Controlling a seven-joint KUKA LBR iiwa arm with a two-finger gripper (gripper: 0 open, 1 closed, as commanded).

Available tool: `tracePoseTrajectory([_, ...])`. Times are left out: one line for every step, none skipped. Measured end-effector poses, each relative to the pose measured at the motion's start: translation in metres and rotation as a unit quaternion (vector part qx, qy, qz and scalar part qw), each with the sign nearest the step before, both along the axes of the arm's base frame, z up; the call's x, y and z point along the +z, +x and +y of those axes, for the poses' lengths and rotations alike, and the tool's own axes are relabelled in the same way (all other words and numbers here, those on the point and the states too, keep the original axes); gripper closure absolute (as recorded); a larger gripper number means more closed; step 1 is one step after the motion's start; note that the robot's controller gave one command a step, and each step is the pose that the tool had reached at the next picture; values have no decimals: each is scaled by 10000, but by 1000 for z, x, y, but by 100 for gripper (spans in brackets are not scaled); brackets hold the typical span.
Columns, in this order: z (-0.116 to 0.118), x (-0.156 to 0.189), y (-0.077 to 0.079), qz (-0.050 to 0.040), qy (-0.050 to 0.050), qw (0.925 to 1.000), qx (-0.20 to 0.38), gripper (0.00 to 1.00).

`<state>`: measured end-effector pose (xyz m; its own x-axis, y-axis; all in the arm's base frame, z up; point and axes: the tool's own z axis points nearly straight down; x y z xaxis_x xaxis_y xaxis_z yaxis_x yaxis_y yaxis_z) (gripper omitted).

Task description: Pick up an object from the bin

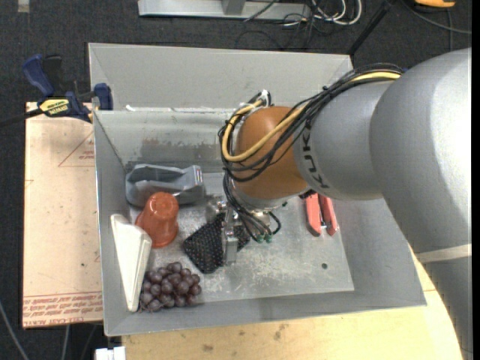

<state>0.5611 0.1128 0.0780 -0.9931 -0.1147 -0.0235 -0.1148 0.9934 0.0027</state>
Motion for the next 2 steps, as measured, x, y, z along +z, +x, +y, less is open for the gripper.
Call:
tracePoseTrajectory([-2, 44, -5, 130, -23, 9999, -65, 100])
tracePoseTrajectory([-9, 57, -2, 54, -7, 9998, -182, 100])
